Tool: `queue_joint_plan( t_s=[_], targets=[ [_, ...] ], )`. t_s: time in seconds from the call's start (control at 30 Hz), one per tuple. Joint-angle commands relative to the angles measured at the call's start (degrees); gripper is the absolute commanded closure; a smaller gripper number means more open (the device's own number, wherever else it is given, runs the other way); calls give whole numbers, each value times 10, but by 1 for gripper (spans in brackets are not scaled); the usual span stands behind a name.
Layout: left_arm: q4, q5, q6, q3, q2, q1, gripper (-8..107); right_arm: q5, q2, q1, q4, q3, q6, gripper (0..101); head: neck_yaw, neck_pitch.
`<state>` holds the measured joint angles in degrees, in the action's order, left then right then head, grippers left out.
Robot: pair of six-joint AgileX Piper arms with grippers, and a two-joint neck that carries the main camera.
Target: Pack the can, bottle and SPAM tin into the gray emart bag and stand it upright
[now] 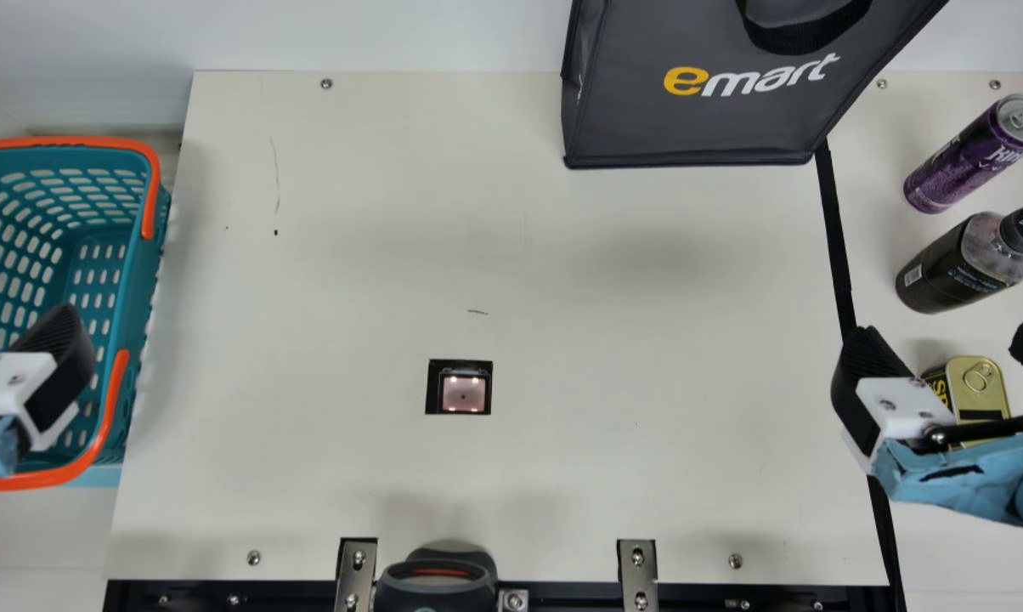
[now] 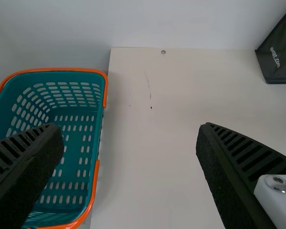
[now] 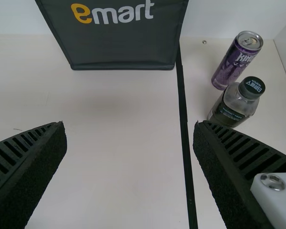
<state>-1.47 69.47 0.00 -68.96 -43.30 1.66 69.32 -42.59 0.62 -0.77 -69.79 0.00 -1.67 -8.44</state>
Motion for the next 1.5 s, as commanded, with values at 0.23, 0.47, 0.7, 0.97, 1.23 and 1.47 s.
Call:
queue_joint_plan(
  t_s=[0.23, 0.47, 0.7, 0.97, 1.23, 1.47],
  targets=[
    [0, 0, 0, 0, 0, 0, 9, -1, 0, 0, 0, 0, 0, 6, -112, 118],
    [0, 0, 0, 0, 0, 0, 9, -1, 0, 0, 0, 0, 0, 6, -183, 184],
    [0, 0, 0, 0, 0, 0, 9, -1, 0, 0, 0, 0, 0, 6, -183, 184],
    [0, 0, 0, 0, 0, 0, 9, -1, 0, 0, 0, 0, 0, 6, -183, 184],
    [0, 0, 0, 0, 0, 0, 9, -1, 0, 0, 0, 0, 0, 6, -183, 184],
    [0, 0, 0, 0, 0, 0, 9, -1, 0, 0, 0, 0, 0, 6, -183, 184]
  ],
)
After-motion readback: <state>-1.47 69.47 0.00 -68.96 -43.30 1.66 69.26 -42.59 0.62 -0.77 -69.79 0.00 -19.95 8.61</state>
